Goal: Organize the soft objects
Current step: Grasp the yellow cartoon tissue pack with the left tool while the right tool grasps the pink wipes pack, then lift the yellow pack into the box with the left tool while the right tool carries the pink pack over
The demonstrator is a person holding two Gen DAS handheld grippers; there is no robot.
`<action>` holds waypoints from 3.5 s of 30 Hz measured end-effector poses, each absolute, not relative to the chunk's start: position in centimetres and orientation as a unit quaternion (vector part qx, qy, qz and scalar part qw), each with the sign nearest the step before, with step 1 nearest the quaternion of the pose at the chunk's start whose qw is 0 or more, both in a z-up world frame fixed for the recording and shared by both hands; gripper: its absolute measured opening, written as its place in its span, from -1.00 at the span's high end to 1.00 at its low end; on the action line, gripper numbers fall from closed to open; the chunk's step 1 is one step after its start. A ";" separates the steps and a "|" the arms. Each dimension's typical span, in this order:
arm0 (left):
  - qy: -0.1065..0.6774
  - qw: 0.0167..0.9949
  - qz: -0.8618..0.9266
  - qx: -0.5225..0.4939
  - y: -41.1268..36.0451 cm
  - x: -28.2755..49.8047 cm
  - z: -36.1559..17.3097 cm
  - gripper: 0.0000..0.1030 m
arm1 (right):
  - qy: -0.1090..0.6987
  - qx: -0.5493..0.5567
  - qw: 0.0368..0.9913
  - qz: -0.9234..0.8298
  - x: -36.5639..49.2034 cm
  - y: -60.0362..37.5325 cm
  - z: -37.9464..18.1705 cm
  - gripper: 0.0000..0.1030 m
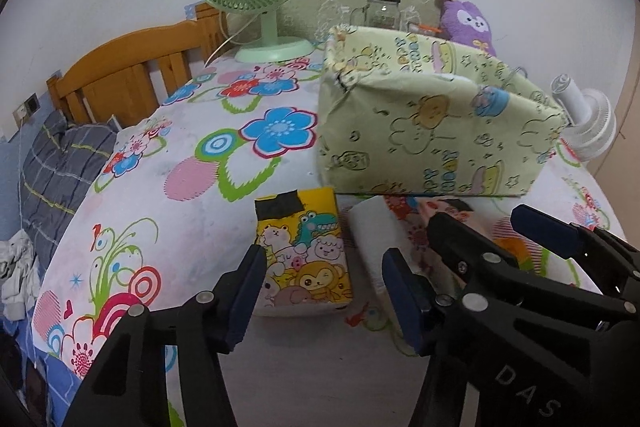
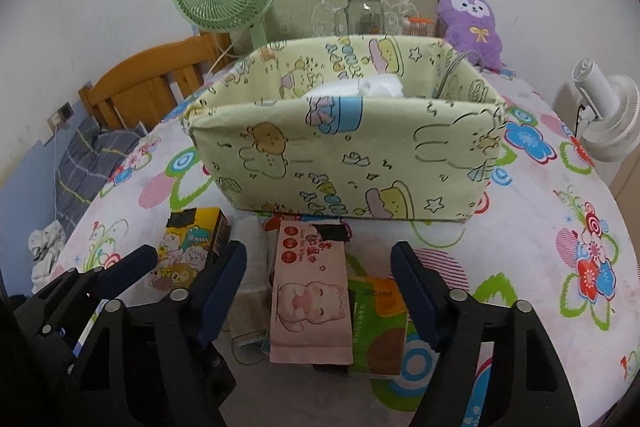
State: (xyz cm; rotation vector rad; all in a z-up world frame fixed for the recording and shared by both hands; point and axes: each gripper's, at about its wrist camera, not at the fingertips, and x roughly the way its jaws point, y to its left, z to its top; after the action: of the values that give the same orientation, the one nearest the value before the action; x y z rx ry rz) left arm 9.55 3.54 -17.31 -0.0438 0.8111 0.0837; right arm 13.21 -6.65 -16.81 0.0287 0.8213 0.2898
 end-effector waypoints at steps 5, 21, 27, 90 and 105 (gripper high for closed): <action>0.395 0.917 0.050 -0.018 4.0 9.9 -17.6 -0.11 | 0.404 0.009 0.904 0.140 13.5 -6.1 -17.3 -0.34; 0.392 0.917 0.070 0.011 3.5 10.4 -18.3 -0.02 | 0.423 0.014 0.895 0.140 14.4 -5.6 -18.2 0.16; 0.389 0.919 0.063 0.001 3.7 10.3 -18.1 0.32 | 0.419 0.011 0.898 0.136 14.3 -5.5 -17.9 0.16; 0.295 0.955 -0.034 -0.018 -3.4 6.4 -7.2 0.64 | 0.306 0.040 0.947 0.094 8.7 -12.8 -6.3 0.16; 0.281 0.959 -0.040 -0.011 -3.9 8.2 -5.2 0.64 | 0.289 0.042 0.951 0.098 10.2 -13.2 -4.2 0.16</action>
State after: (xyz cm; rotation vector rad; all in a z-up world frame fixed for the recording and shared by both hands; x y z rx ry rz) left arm 8.17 -3.87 -5.21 -0.0232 0.5694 -0.0803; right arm 10.21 -13.24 -4.20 0.0852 0.5880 0.1982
